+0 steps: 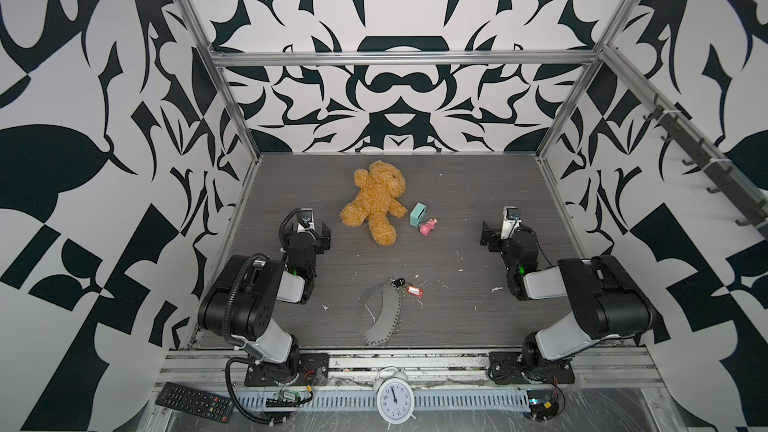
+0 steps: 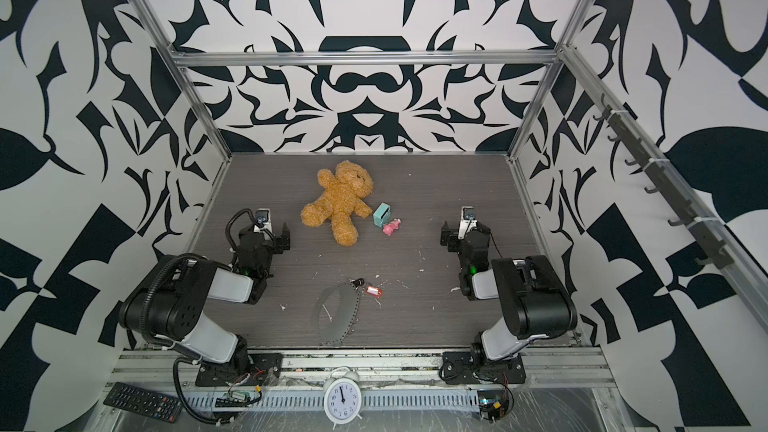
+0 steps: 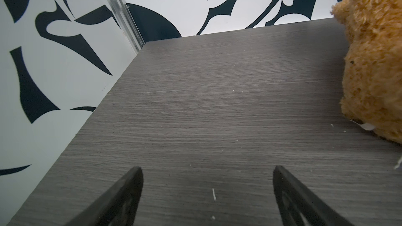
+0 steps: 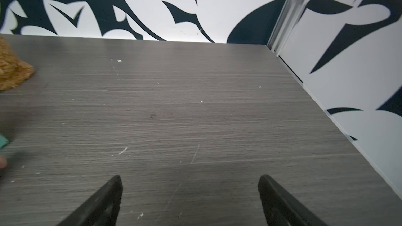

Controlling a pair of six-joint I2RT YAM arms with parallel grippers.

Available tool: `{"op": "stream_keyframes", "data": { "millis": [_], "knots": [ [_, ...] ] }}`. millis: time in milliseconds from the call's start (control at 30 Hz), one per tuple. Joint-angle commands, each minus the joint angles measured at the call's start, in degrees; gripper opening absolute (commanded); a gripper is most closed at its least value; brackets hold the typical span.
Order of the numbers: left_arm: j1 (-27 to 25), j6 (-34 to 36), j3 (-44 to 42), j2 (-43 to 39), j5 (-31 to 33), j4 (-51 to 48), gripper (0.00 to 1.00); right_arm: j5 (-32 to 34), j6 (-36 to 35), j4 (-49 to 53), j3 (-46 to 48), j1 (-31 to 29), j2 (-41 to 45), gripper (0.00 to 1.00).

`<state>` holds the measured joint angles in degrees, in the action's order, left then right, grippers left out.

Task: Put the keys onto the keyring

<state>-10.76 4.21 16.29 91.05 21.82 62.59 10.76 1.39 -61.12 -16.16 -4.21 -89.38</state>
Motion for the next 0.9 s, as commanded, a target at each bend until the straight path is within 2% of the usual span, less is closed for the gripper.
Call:
{"op": "stream_keyframes", "data": {
  "millis": [0, 133, 233, 333, 867],
  "knots": [
    [0.3, -0.8, 1.1, 0.0, -0.6, 0.5, 0.99, 9.3, 4.0, -1.1, 1.5, 0.0, 0.6, 0.99],
    [0.3, -0.7, 1.1, 0.2, -0.6, 1.0, 0.99, 8.2, 3.6, 3.2, -1.0, 0.0, 0.6, 0.99],
    [0.4, -0.7, 1.0, 0.2, -0.7, 1.1, 0.99, 1.8, -0.6, 8.0, -3.9, -1.0, 0.2, 0.99],
    [0.3, -0.7, 1.1, 0.2, -0.7, 1.0, 0.99, -2.1, -1.8, 7.5, -3.4, -1.2, 0.3, 0.99],
    [1.7, -2.0, 2.4, -0.1, -2.6, -2.3, 0.99, -2.3, -2.3, 8.6, -4.1, -1.2, 0.3, 1.00]
  ]
}}
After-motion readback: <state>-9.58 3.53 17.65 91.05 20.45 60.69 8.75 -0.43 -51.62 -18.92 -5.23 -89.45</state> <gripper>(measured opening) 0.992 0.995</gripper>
